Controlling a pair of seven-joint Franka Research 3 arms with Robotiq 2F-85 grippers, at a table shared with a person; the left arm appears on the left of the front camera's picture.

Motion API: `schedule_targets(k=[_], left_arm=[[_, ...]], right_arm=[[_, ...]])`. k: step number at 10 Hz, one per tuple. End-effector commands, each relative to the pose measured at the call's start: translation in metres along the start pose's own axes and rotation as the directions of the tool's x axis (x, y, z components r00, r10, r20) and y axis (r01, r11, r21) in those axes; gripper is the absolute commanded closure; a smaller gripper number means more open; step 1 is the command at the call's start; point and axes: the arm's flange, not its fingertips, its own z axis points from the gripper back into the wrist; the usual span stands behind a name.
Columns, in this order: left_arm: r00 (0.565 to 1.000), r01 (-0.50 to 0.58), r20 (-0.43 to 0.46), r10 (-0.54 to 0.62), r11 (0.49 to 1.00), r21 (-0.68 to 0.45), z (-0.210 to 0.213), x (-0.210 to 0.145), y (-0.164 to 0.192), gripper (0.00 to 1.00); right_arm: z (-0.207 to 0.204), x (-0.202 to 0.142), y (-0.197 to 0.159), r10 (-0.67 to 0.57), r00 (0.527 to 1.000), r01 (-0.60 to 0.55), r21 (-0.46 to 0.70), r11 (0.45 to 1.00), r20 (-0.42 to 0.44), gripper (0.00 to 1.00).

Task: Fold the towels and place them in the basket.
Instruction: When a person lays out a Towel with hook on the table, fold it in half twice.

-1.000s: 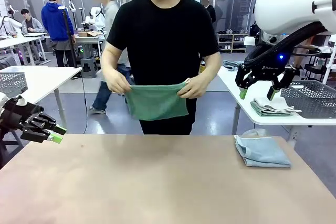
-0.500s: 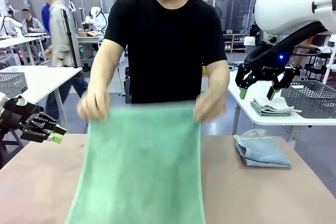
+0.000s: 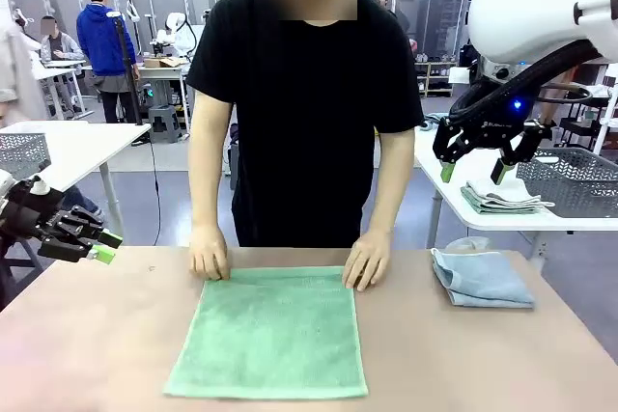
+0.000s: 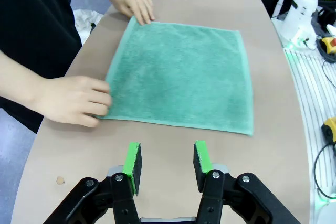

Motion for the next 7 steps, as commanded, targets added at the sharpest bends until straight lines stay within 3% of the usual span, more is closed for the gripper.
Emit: schedule_targets(k=[1,7], left_arm=[[1.000,0.006,0.004,-0.006,1.000,0.004,0.0020,0.0015,-0.0009,0.48],[1.000,0.006,0.004,-0.006,1.000,0.004,0.0020,0.0015,-0.0009,0.48]], right_arm=[[-0.0008,0.0010,0.0019,-0.022,1.000,0.022,0.007,1.000,0.008,0.15],[-0.0008,0.0010,0.0019,-0.022,1.000,0.022,0.007,1.000,0.008,0.15]])
